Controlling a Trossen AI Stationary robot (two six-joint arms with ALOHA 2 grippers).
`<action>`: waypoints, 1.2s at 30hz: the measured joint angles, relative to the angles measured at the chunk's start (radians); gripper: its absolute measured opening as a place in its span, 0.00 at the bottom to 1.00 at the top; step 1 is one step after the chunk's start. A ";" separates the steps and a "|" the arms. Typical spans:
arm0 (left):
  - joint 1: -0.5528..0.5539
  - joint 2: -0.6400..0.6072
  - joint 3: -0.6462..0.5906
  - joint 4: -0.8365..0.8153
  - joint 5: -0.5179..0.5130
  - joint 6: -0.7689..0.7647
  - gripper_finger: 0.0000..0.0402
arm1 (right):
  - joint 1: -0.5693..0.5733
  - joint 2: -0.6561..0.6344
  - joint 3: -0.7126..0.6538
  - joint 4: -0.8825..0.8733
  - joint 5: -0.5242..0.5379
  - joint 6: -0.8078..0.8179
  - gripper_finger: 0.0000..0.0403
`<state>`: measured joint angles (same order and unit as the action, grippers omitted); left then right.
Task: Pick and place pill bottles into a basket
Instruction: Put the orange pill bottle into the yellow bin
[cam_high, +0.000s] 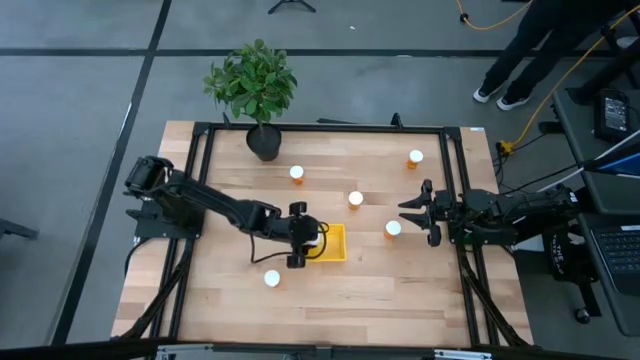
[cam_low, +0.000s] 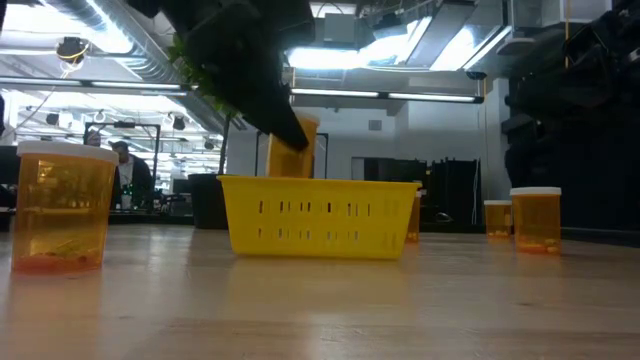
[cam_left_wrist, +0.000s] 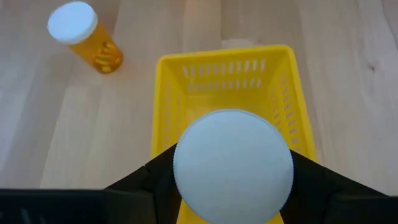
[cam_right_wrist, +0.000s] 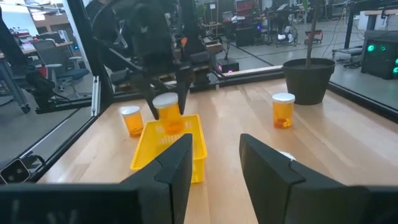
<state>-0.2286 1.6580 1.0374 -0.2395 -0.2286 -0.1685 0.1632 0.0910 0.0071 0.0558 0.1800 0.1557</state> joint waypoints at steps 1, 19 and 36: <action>0.004 -0.001 0.000 0.001 0.007 0.003 0.50 | 0.000 0.000 0.000 -0.003 -0.001 0.000 0.34; 0.008 -0.004 -0.026 0.115 0.028 0.030 0.51 | 0.000 0.000 0.000 -0.009 -0.052 0.026 0.34; 0.050 -0.008 -0.181 0.241 0.066 0.016 0.49 | 0.001 0.000 0.000 -0.009 -0.053 0.026 0.34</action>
<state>-0.1791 1.6501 0.8566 0.0016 -0.1623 -0.1527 0.1646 0.0914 0.0071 0.0463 0.1265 0.1819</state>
